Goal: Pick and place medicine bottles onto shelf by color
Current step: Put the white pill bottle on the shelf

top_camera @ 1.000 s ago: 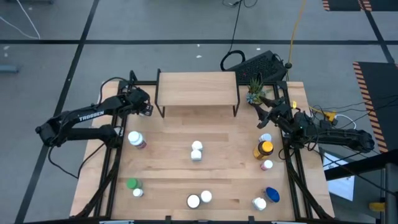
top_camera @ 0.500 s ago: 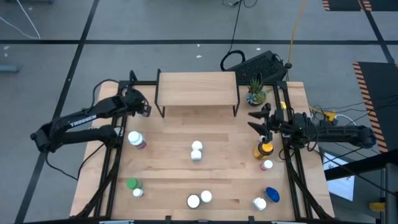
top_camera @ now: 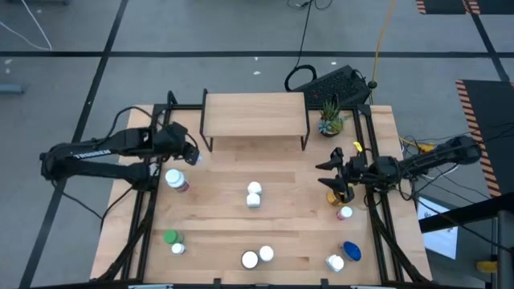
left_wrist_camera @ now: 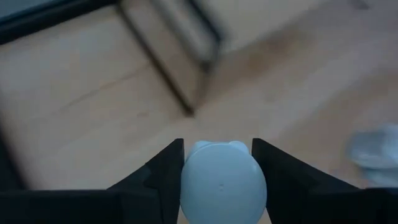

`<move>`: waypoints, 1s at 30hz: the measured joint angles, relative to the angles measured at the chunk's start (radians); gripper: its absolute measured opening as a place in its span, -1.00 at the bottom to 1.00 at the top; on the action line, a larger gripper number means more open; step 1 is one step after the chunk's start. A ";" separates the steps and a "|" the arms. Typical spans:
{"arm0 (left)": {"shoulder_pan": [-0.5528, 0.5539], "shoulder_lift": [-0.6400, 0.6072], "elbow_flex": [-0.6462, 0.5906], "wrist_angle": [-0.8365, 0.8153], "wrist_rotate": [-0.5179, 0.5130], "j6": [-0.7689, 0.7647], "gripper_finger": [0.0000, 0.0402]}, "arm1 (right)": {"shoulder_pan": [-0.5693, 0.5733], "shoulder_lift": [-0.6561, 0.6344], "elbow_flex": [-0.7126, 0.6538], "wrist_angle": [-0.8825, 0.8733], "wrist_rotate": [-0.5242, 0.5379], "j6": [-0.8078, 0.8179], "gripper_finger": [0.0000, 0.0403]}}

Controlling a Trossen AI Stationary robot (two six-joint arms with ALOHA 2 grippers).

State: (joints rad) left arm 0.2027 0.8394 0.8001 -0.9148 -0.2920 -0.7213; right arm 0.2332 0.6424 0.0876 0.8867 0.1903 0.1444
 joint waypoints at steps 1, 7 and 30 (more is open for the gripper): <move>-0.039 0.000 0.013 0.008 -0.012 -0.025 -0.16 | 0.017 0.011 0.004 -0.002 0.028 -0.016 0.05; -0.207 0.027 0.059 0.144 -0.123 -0.074 -0.06 | 0.064 0.127 0.138 -0.158 0.287 -0.198 0.05; -0.171 0.427 0.060 1.143 -0.242 0.214 -0.11 | -0.053 0.874 0.690 -0.052 0.447 -0.798 0.63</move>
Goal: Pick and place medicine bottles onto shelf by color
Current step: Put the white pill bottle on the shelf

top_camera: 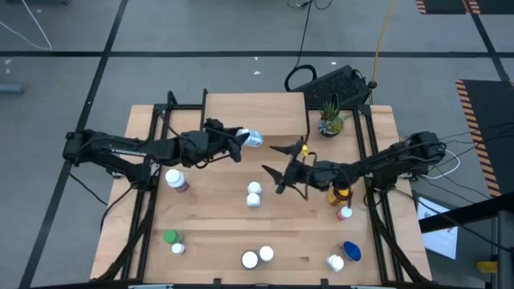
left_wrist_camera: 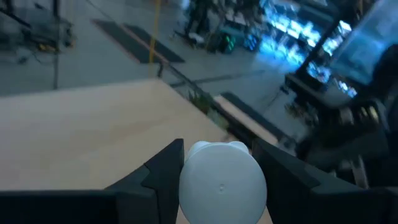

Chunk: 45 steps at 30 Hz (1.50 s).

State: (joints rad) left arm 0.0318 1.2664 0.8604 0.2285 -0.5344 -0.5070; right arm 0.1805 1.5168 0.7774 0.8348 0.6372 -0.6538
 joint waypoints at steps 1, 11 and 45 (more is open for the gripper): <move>0.003 0.008 0.000 0.011 -0.003 0.001 -0.11 | -0.007 0.022 0.018 0.019 0.016 -0.018 0.64; 0.009 0.024 0.000 0.023 -0.017 -0.013 -0.09 | -0.099 0.180 0.134 0.081 0.016 -0.058 0.66; 0.046 0.076 0.000 0.135 0.180 0.348 0.23 | -0.187 0.168 0.146 -0.001 -0.097 0.162 -0.37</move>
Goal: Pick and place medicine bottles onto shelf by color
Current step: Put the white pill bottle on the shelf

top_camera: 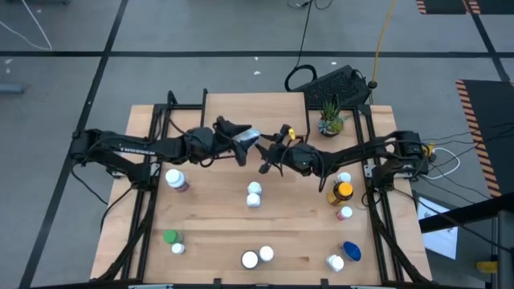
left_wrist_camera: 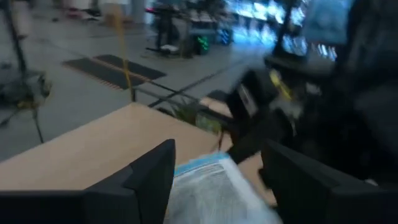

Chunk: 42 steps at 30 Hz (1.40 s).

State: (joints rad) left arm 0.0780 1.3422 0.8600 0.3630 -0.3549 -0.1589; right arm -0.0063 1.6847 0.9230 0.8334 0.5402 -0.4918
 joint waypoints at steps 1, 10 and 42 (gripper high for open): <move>-0.001 0.002 -0.001 -0.007 0.009 0.037 0.25 | 0.000 -0.012 -0.001 -0.016 -0.019 0.014 -0.41; -0.022 -0.010 0.000 0.012 0.016 0.185 0.47 | -0.020 -0.158 -0.109 -0.111 -0.161 0.208 -0.59; -0.159 0.050 0.000 -0.735 -0.147 -0.245 0.51 | 0.032 -0.521 -0.196 -0.624 -0.151 0.350 -0.04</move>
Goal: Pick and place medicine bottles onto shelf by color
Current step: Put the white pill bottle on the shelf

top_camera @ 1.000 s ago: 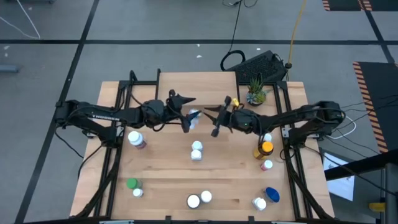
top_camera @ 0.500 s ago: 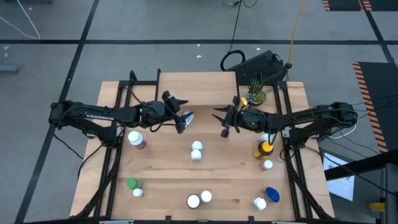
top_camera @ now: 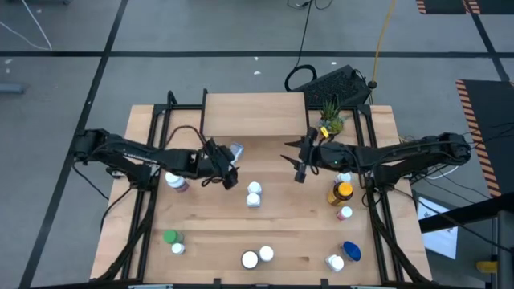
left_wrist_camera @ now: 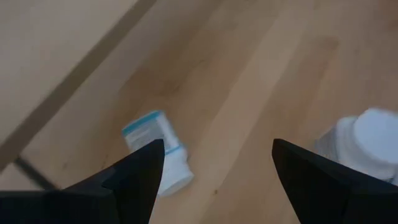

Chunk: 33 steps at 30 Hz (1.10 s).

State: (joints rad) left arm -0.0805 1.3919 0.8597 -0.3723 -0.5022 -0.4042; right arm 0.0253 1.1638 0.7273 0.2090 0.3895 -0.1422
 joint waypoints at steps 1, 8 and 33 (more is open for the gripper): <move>-0.008 0.002 0.000 -0.020 -0.014 -0.021 0.51 | 0.003 -0.009 0.000 0.001 0.000 0.000 -0.03; 0.006 0.125 -0.005 -0.014 -0.121 -0.146 0.51 | 0.006 -0.045 0.000 -0.011 0.001 0.048 -0.02; 0.205 0.305 -0.005 -0.010 0.018 -0.202 0.37 | 0.008 -0.042 0.001 -0.079 0.033 0.109 0.19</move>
State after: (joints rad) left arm 0.1246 1.6970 0.8543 -0.3824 -0.4839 -0.6064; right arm 0.0330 1.1221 0.7280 0.1299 0.4229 -0.0331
